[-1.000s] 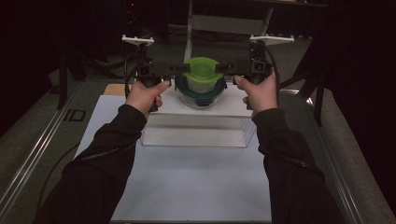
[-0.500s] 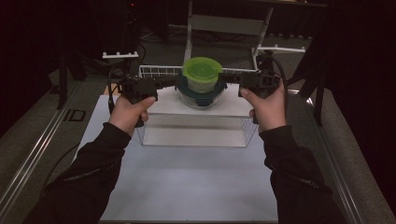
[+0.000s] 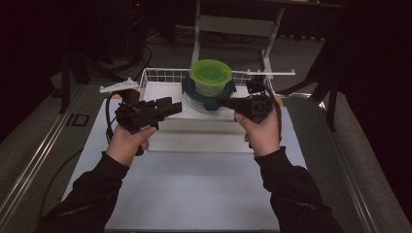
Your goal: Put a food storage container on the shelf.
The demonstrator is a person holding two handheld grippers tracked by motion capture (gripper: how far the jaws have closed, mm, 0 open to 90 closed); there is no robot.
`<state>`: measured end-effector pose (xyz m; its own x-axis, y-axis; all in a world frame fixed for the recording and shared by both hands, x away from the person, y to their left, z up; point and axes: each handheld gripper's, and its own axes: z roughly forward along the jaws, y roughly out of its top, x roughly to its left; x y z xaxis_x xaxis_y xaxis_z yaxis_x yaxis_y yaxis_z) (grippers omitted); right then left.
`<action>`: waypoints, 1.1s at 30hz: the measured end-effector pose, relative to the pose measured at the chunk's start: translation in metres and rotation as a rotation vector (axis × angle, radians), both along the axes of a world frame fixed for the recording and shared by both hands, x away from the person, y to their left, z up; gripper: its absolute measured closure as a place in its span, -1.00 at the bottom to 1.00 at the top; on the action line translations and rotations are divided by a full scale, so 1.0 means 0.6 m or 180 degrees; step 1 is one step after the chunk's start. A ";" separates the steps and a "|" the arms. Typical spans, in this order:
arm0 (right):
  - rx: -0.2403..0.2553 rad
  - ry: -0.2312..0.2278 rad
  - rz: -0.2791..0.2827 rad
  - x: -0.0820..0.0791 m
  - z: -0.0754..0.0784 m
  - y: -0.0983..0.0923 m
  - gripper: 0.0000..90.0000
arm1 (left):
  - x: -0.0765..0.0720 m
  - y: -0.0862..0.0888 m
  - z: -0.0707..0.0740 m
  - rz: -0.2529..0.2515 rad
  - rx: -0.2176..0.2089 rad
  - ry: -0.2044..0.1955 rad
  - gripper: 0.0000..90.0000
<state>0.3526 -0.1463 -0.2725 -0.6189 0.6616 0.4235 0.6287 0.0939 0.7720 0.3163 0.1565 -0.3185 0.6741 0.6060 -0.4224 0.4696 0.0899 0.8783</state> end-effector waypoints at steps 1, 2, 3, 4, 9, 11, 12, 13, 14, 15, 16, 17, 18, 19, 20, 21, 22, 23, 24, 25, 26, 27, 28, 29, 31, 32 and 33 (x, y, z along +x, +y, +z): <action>-0.0028 -0.0001 0.0008 0.002 -0.004 0.004 0.99 | -0.004 -0.001 -0.005 0.0003 0.0004 0.0000 -0.04; -0.0056 0.0000 0.0005 0.005 -0.008 0.008 0.99 | -0.007 -0.002 -0.010 0.0000 -0.0001 -0.0004 -0.04; -0.0056 0.0014 -0.0007 0.008 -0.012 0.011 0.99 | -0.009 -0.003 -0.015 -0.0009 0.0001 -0.0009 -0.04; -0.0060 0.0023 -0.0021 0.011 -0.014 0.014 0.99 | -0.012 -0.005 -0.019 -0.0010 0.0021 -0.0016 -0.04; -0.0041 0.0053 -0.0093 0.030 -0.018 0.019 0.99 | -0.021 -0.013 -0.032 -0.0042 0.0101 -0.0042 -0.05; -0.0035 0.0076 -0.0121 0.037 -0.018 0.020 0.99 | -0.023 -0.015 -0.035 -0.0052 0.0098 -0.0041 -0.05; -0.0029 0.0084 -0.0132 0.040 -0.018 0.021 1.00 | -0.023 -0.016 -0.037 -0.0064 0.0097 -0.0030 -0.05; -0.0029 0.0084 -0.0132 0.040 -0.018 0.021 1.00 | -0.023 -0.016 -0.037 -0.0064 0.0097 -0.0030 -0.05; -0.0029 0.0095 -0.0147 0.048 -0.019 0.023 0.99 | -0.025 -0.017 -0.041 -0.0070 0.0107 -0.0023 -0.05; -0.0046 0.0088 -0.0170 0.050 -0.019 0.024 0.99 | -0.025 -0.018 -0.044 -0.0073 0.0116 -0.0012 -0.05; -0.0061 0.0088 -0.0178 0.053 -0.019 0.025 0.99 | -0.025 -0.018 -0.046 -0.0078 0.0122 -0.0008 -0.05; -0.0055 0.0102 -0.0186 0.056 -0.020 0.025 0.99 | -0.025 -0.018 -0.047 -0.0073 0.0117 -0.0001 -0.05; -0.0055 0.0102 -0.0186 0.056 -0.020 0.025 0.99 | -0.025 -0.018 -0.047 -0.0073 0.0117 -0.0001 -0.05; -0.0045 0.0122 -0.0215 0.062 -0.021 0.025 0.99 | -0.025 -0.018 -0.049 -0.0081 0.0108 0.0008 -0.05; -0.0033 0.0141 -0.0212 0.065 -0.022 0.024 0.99 | -0.025 -0.018 -0.049 -0.0082 0.0117 0.0003 -0.05; -0.0024 0.0155 -0.0223 0.067 -0.022 0.024 0.99 | -0.025 -0.018 -0.049 -0.0084 0.0116 0.0001 -0.05; -0.0037 0.0152 -0.0228 0.070 -0.022 0.024 0.99 | -0.025 -0.018 -0.049 -0.0091 0.0110 0.0005 -0.05; -0.0042 0.0146 -0.0238 0.072 -0.022 0.025 0.99 | -0.025 -0.019 -0.049 -0.0095 0.0111 0.0006 -0.05; -0.0034 0.0147 -0.0254 0.074 -0.022 0.025 0.99 | -0.025 -0.019 -0.049 -0.0095 0.0111 0.0006 -0.05; -0.0042 0.0146 -0.0252 0.076 -0.021 0.025 0.99 | -0.025 -0.021 -0.050 -0.0104 0.0128 -0.0003 -0.05; -0.0058 0.0141 -0.0257 0.078 -0.021 0.026 0.99 | -0.025 -0.023 -0.050 -0.0109 0.0137 -0.0009 -0.05; -0.0054 0.0151 -0.0253 0.080 -0.021 0.026 0.99 | -0.026 -0.024 -0.050 -0.0116 0.0143 -0.0014 -0.05; -0.0054 0.0151 -0.0253 0.080 -0.021 0.026 0.99 | -0.026 -0.024 -0.050 -0.0116 0.0143 -0.0014 -0.05; -0.0005 0.0185 -0.0240 0.082 -0.022 0.025 0.99 | -0.026 -0.024 -0.051 -0.0121 0.0149 -0.0015 -0.05; -0.0008 0.0171 -0.0197 0.079 -0.022 0.025 0.94 | -0.026 -0.026 -0.053 -0.0109 0.0164 -0.0025 -0.05; -0.0013 0.0146 -0.0175 0.074 -0.022 0.026 0.90 | -0.026 -0.026 -0.054 -0.0093 0.0188 -0.0022 -0.05; -0.0014 0.0122 -0.0141 0.069 -0.022 0.026 0.86 | -0.026 -0.026 -0.054 -0.0093 0.0188 -0.0022 -0.06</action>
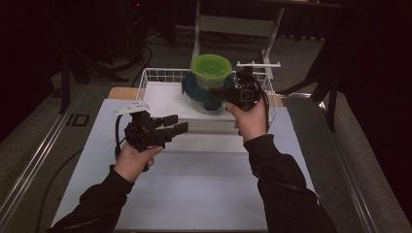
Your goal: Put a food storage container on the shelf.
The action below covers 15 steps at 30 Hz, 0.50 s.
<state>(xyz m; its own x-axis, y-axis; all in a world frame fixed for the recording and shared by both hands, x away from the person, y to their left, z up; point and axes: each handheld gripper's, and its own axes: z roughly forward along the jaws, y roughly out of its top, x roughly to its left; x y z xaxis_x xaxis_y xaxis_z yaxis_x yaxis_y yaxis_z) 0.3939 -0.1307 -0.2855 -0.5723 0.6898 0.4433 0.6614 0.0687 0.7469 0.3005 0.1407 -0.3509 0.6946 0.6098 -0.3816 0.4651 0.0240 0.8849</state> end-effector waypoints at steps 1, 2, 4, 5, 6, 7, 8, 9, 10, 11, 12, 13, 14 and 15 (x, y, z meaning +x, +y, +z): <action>0.0000 0.0000 0.0000 0.000 0.000 0.000 0.86 | 0.000 0.000 -0.001 -0.0021 -0.0013 0.0020 -0.06; 0.0014 -0.0056 0.0065 -0.013 -0.001 -0.001 0.73 | -0.001 -0.001 -0.004 -0.0029 -0.0030 0.0018 -0.17; 0.0029 -0.0081 0.0145 -0.026 -0.004 -0.003 0.61 | -0.004 0.000 -0.007 -0.0125 -0.0086 -0.0015 -0.28; 0.0010 -0.0104 0.0192 -0.033 -0.006 -0.002 0.50 | -0.005 0.000 -0.008 -0.0216 -0.0083 -0.0070 -0.38; 0.0010 -0.0104 0.0192 -0.033 -0.006 -0.002 0.50 | -0.005 0.000 -0.008 -0.0216 -0.0083 -0.0070 -0.46; -0.0007 -0.0193 0.0256 -0.049 -0.009 -0.003 0.34 | -0.008 -0.002 -0.009 -0.0271 -0.0063 -0.0115 -0.48; -0.0038 -0.0253 0.0268 -0.057 -0.011 -0.003 0.27 | -0.010 -0.003 -0.009 -0.0298 -0.0043 -0.0151 -0.49; -0.0053 -0.0317 0.0291 -0.065 -0.013 -0.004 0.17 | -0.012 -0.005 -0.009 -0.0307 -0.0024 -0.0174 -0.52; -0.0042 -0.0369 0.0313 -0.072 -0.015 -0.005 0.07 | -0.015 -0.008 -0.009 -0.0328 -0.0028 -0.0237 -0.55; -0.0025 -0.0420 0.0331 -0.079 -0.018 -0.007 0.01 | -0.017 -0.009 -0.009 -0.0361 -0.0006 -0.0281 -0.61; -0.0041 -0.0464 0.0350 -0.086 -0.020 -0.008 -0.10 | -0.019 -0.011 -0.008 -0.0370 0.0032 -0.0326 -0.69; -0.0057 -0.0505 0.0370 -0.092 -0.023 -0.009 -0.19 | -0.022 -0.013 -0.008 -0.0392 0.0045 -0.0372 -0.72; -0.0051 -0.0552 0.0394 -0.098 -0.026 -0.010 -0.26 | -0.024 -0.015 -0.007 -0.0426 0.0065 -0.0406 -0.81; -0.0051 -0.0552 0.0394 -0.098 -0.026 -0.010 -0.26 | -0.024 -0.015 -0.007 -0.0426 0.0065 -0.0406 -0.94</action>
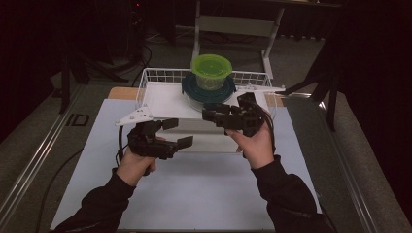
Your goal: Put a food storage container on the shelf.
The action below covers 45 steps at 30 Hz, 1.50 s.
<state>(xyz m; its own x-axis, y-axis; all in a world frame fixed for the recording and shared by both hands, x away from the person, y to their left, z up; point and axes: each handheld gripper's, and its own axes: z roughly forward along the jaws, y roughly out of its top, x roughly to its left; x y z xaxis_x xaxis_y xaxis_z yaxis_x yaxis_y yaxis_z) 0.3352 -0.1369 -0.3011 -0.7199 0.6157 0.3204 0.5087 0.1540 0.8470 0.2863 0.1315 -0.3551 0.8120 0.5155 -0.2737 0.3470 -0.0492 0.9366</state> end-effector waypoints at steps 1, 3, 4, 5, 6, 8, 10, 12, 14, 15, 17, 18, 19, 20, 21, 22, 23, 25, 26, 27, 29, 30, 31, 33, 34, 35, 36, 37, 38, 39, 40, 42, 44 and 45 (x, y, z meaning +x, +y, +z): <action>0.0044 -0.0061 0.0123 -0.009 -0.008 -0.004 -0.49 | -0.004 -0.005 0.001 -0.0033 0.0005 -0.0031 -1.00; 0.0082 -0.0127 0.0225 -0.018 -0.016 -0.008 -0.61 | -0.010 -0.009 0.002 -0.0020 0.0037 -0.0088 -1.00; 0.0082 -0.0127 0.0225 -0.018 -0.016 -0.008 -0.61 | -0.010 -0.009 0.002 -0.0020 0.0037 -0.0088 -1.00; 0.0072 -0.0178 0.0235 -0.025 -0.023 -0.011 -0.62 | -0.011 -0.010 0.002 -0.0024 0.0032 -0.0096 -1.00; 0.0063 -0.0202 0.0243 -0.026 -0.025 -0.011 -0.65 | -0.014 -0.011 0.001 -0.0027 0.0044 -0.0121 -1.00; 0.0073 -0.0259 0.0250 -0.034 -0.034 -0.015 -0.68 | -0.021 -0.012 -0.002 -0.0023 0.0060 -0.0170 -1.00; 0.0037 -0.0272 0.0222 -0.042 -0.044 -0.019 -0.68 | -0.027 -0.012 -0.004 -0.0019 0.0064 -0.0213 -1.00; 0.0037 -0.0284 0.0211 -0.048 -0.055 -0.023 -0.68 | -0.034 -0.010 -0.008 -0.0026 0.0044 -0.0280 -1.00; 0.0011 -0.0287 0.0218 -0.054 -0.068 -0.028 -0.68 | -0.041 -0.009 -0.012 -0.0030 0.0107 -0.0327 -1.00; 0.0004 -0.0288 0.0225 -0.055 -0.073 -0.030 -0.68 | -0.045 -0.009 -0.015 -0.0029 0.0129 -0.0341 -1.00; -0.0019 -0.0284 0.0214 -0.061 -0.085 -0.035 -0.68 | -0.053 -0.009 -0.023 -0.0032 0.0147 -0.0370 -1.00; -0.0019 -0.0284 0.0214 -0.061 -0.085 -0.035 -0.68 | -0.053 -0.009 -0.023 -0.0032 0.0147 -0.0370 -1.00; -0.0009 -0.0281 0.0220 -0.064 -0.092 -0.038 -0.68 | -0.060 -0.010 -0.032 -0.0019 0.0179 -0.0385 -1.00; -0.0012 -0.0280 0.0217 -0.069 -0.104 -0.043 -0.68 | -0.064 -0.011 -0.038 -0.0020 0.0205 -0.0389 -1.00; -0.0026 -0.0297 0.0222 -0.072 -0.111 -0.046 -0.68 | -0.067 -0.011 -0.044 -0.0031 0.0211 -0.0380 -1.00; -0.0026 -0.0305 0.0218 -0.075 -0.118 -0.049 -0.68 | -0.070 -0.012 -0.049 -0.0043 0.0239 -0.0372 -1.00; -0.0041 -0.0309 0.0208 -0.078 -0.125 -0.052 -0.68 | -0.073 -0.012 -0.054 -0.0057 0.0254 -0.0377 -1.00; -0.0046 -0.0314 0.0213 -0.083 -0.141 -0.060 -0.68 | -0.078 -0.013 -0.064 -0.0094 0.0300 -0.0401 -1.00; -0.0041 -0.0306 0.0204 -0.086 -0.148 -0.064 -0.68 | -0.081 -0.014 -0.069 -0.0110 0.0309 -0.0411 -1.00; -0.0052 -0.0297 0.0194 -0.088 -0.156 -0.068 -0.68 | -0.083 -0.014 -0.073 -0.0124 0.0319 -0.0417 -1.00; -0.0025 -0.0265 0.0198 -0.092 -0.172 -0.076 -0.68 | -0.088 -0.015 -0.082 -0.0148 0.0288 -0.0430 -1.00; -0.0047 -0.0243 0.0181 -0.093 -0.180 -0.080 -0.68 | -0.091 -0.016 -0.087 -0.0167 0.0297 -0.0440 -1.00; -0.0061 -0.0230 0.0166 -0.095 -0.188 -0.084 -0.68 | -0.093 -0.018 -0.092 -0.0171 0.0322 -0.0452 -1.00; -0.0027 -0.0192 0.0147 -0.097 -0.203 -0.092 -0.68 | -0.095 -0.022 -0.102 -0.0189 0.0385 -0.0443 -1.00; -0.0048 -0.0165 0.0129 -0.098 -0.211 -0.095 -0.68 | -0.096 -0.023 -0.107 -0.0201 0.0394 -0.0430 -1.00; -0.0064 -0.0153 0.0126 -0.099 -0.218 -0.098 -0.68 | -0.097 -0.024 -0.112 -0.0203 0.0401 -0.0415 -1.00; -0.0062 -0.0137 0.0123 -0.100 -0.224 -0.101 -0.68 | -0.097 -0.024 -0.117 -0.0209 0.0401 -0.0401 -1.00; -0.0083 -0.0131 0.0112 -0.101 -0.231 -0.105 -0.68 | -0.098 -0.024 -0.122 -0.0211 0.0396 -0.0401 -1.00; -0.0101 -0.0127 0.0098 -0.102 -0.236 -0.108 -0.68 | -0.099 -0.024 -0.127 -0.0210 0.0405 -0.0401 -1.00; -0.0086 -0.0118 0.0097 -0.103 -0.242 -0.112 -0.68 | -0.100 -0.024 -0.133 -0.0210 0.0425 -0.0393 -1.00; -0.0095 -0.0105 0.0095 -0.104 -0.248 -0.116 -0.68 | -0.101 -0.023 -0.138 -0.0210 0.0424 -0.0400 -1.00; -0.0122 -0.0080 0.0063 -0.106 -0.257 -0.123 -0.68 | -0.102 -0.022 -0.148 -0.0206 0.0456 -0.0382 -1.00; -0.0134 -0.0065 0.0053 -0.109 -0.265 -0.131 -0.68 | -0.104 -0.020 -0.158 -0.0194 0.0475 -0.0373 -1.00; -0.0164 -0.0062 0.0040 -0.110 -0.269 -0.133 -0.68 | -0.104 -0.019 -0.163 -0.0188 0.0486 -0.0347 -1.00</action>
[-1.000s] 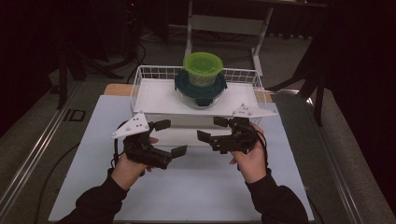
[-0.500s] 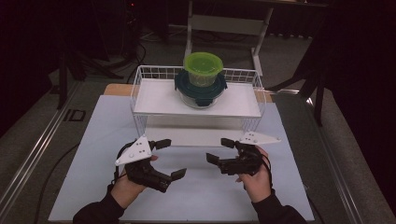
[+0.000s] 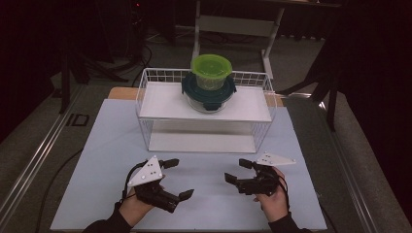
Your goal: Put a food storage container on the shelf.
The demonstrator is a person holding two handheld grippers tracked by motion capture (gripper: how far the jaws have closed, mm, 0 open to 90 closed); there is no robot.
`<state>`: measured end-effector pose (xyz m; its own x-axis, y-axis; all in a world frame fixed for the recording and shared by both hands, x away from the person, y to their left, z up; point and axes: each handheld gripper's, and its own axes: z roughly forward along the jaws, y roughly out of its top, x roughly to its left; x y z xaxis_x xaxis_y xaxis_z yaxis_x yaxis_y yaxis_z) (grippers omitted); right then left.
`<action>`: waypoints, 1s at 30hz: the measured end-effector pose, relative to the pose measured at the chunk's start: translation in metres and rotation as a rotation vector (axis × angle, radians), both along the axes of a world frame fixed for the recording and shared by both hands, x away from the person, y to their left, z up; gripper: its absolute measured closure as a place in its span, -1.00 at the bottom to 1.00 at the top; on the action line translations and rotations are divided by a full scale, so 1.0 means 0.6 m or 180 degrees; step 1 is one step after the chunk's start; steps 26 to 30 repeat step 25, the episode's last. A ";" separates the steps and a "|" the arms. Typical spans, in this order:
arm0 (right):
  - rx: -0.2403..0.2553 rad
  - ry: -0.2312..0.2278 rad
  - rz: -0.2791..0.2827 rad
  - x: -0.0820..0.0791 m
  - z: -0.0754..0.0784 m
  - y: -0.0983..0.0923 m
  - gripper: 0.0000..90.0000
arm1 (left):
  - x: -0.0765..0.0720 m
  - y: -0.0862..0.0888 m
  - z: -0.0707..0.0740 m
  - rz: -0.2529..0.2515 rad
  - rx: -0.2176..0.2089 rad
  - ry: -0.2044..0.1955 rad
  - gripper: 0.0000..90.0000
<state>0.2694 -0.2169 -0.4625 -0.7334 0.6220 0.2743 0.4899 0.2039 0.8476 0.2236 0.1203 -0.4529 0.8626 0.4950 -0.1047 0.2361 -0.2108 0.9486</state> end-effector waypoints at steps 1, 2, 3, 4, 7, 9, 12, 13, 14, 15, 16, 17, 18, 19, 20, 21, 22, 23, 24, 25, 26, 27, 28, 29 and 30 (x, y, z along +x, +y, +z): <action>0.0002 0.0012 0.0008 -0.001 -0.004 -0.003 -0.68 | 0.000 0.001 -0.005 0.0008 0.0005 0.0009 -1.00; 0.0001 0.0022 0.0005 -0.002 -0.007 -0.006 -0.68 | -0.001 0.002 -0.009 0.0022 0.0008 0.0028 -1.00; -0.0033 0.0029 0.0001 -0.002 -0.010 -0.009 -0.68 | -0.001 0.004 -0.014 0.0035 0.0000 0.0039 -1.00; -0.0033 0.0029 0.0001 -0.002 -0.010 -0.009 -0.68 | -0.001 0.004 -0.014 0.0035 0.0000 0.0039 -1.00; -0.0078 0.0030 0.0015 -0.007 -0.023 -0.018 -0.68 | -0.003 0.009 -0.026 0.0065 -0.0021 0.0076 -1.00; -0.0085 0.0043 0.0004 -0.009 -0.029 -0.022 -0.68 | -0.003 0.010 -0.032 0.0080 -0.0025 0.0086 -1.00; -0.0109 0.0075 -0.0011 -0.011 -0.037 -0.028 -0.68 | -0.005 0.012 -0.040 0.0091 0.0020 0.0059 -1.00; -0.0109 0.0075 -0.0011 -0.011 -0.037 -0.028 -0.68 | -0.005 0.012 -0.040 0.0091 0.0020 0.0059 -1.00; -0.0115 0.0084 -0.0039 -0.011 -0.041 -0.033 -0.68 | -0.005 0.012 -0.042 0.0093 0.0025 0.0072 -1.00; -0.0116 0.0077 -0.0051 -0.010 -0.042 -0.035 -0.68 | -0.005 0.012 -0.042 0.0093 0.0025 0.0072 -1.00; -0.0112 0.0086 -0.0070 -0.009 -0.043 -0.038 -0.68 | -0.005 0.013 -0.045 0.0099 0.0006 0.0084 -1.00; -0.0112 0.0086 -0.0070 -0.009 -0.043 -0.038 -0.68 | -0.005 0.013 -0.045 0.0099 0.0006 0.0084 -1.00; -0.0106 0.0076 -0.0100 -0.008 -0.045 -0.042 -0.68 | -0.005 0.013 -0.047 0.0099 -0.0006 0.0100 -1.00; -0.0109 0.0081 -0.0108 -0.007 -0.046 -0.044 -0.68 | -0.005 0.013 -0.049 0.0100 0.0005 0.0098 -1.00; -0.0100 0.0100 -0.0117 -0.006 -0.047 -0.045 -0.68 | -0.005 0.014 -0.049 0.0091 0.0002 0.0100 -1.00; -0.0100 0.0100 -0.0117 -0.006 -0.047 -0.045 -0.68 | -0.005 0.014 -0.049 0.0091 0.0002 0.0100 -1.00; -0.0109 0.0095 -0.0124 -0.004 -0.049 -0.046 -0.68 | -0.005 0.013 -0.050 0.0082 -0.0009 0.0106 -1.00; -0.0116 0.0101 -0.0125 -0.004 -0.049 -0.046 -0.68 | -0.004 0.013 -0.050 0.0079 -0.0015 0.0098 -1.00; -0.0122 0.0095 -0.0126 -0.004 -0.049 -0.046 -0.68 | -0.004 0.012 -0.050 0.0074 -0.0021 0.0099 -1.00; -0.0122 0.0095 -0.0126 -0.004 -0.049 -0.046 -0.68 | -0.004 0.012 -0.050 0.0074 -0.0021 0.0099 -1.00; -0.0122 0.0095 -0.0126 -0.004 -0.049 -0.046 -0.68 | -0.004 0.012 -0.050 0.0074 -0.0021 0.0099 -1.00; -0.0122 0.0095 -0.0126 -0.004 -0.049 -0.046 -0.68 | -0.004 0.012 -0.050 0.0074 -0.0021 0.0099 -1.00; -0.0122 0.0095 -0.0126 -0.004 -0.049 -0.046 -0.68 | -0.004 0.012 -0.050 0.0074 -0.0021 0.0099 -1.00; -0.0122 0.0095 -0.0126 -0.004 -0.049 -0.046 -0.68 | -0.004 0.012 -0.050 0.0074 -0.0021 0.0099 -1.00; -0.0122 0.0095 -0.0126 -0.004 -0.049 -0.046 -0.68 | -0.004 0.012 -0.050 0.0074 -0.0021 0.0099 -1.00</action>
